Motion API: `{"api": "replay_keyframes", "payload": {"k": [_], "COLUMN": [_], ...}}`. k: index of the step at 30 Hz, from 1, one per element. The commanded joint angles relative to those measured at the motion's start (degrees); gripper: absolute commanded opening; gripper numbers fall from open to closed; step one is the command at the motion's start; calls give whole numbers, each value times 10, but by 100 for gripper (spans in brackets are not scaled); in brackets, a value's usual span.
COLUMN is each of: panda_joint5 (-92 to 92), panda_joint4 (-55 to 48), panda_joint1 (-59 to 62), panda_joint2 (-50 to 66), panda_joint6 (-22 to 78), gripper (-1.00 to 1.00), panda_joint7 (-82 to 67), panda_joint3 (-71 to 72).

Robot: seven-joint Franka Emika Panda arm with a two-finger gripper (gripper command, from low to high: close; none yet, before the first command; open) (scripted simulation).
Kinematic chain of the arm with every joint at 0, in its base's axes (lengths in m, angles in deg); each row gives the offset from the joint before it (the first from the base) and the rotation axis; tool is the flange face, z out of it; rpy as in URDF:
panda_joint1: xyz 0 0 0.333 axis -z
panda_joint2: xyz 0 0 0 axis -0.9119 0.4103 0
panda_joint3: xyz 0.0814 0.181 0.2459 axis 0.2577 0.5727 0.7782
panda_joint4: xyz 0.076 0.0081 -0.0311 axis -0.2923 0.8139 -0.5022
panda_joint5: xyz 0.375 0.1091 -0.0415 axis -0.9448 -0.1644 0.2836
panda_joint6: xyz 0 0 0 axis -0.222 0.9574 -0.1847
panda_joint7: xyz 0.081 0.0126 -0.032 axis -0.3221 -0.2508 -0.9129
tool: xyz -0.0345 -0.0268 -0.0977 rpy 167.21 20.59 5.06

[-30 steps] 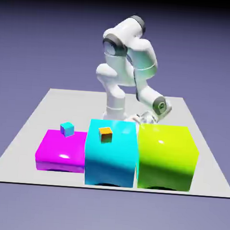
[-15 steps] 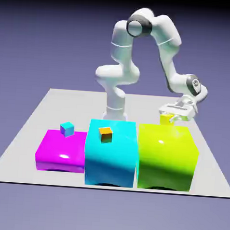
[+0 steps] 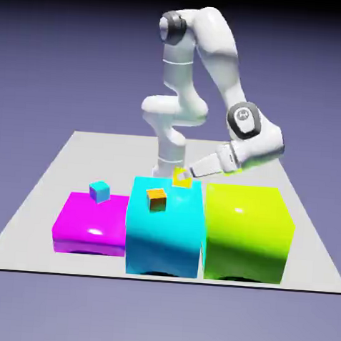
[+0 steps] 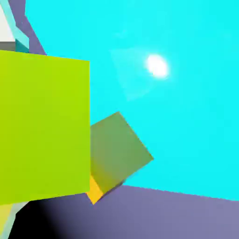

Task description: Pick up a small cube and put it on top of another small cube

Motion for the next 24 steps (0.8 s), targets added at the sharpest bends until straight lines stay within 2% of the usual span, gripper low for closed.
{"api": "replay_keyframes", "payload": {"k": [1, 7, 12, 14, 18, 19, 24], "panda_joint5": [2, -4, -114, -127, -81, -81, -127], "panda_joint4": [-5, -23, 68, 79, 132, 132, 79], "panda_joint1": [3, 82, 66, 52, 80, 80, 52], "panda_joint2": [-3, -18, 33, 39, 62, 62, 39], "panda_joint6": [-5, -28, -17, -5, -83, -83, -5], "gripper": [-100, -100, -100, -100, -100, 100, 100], "panda_joint7": [-4, -37, -137, -144, -114, -114, -144], "panda_joint3": [-21, -145, -250, -235, -262, -262, -235]}}
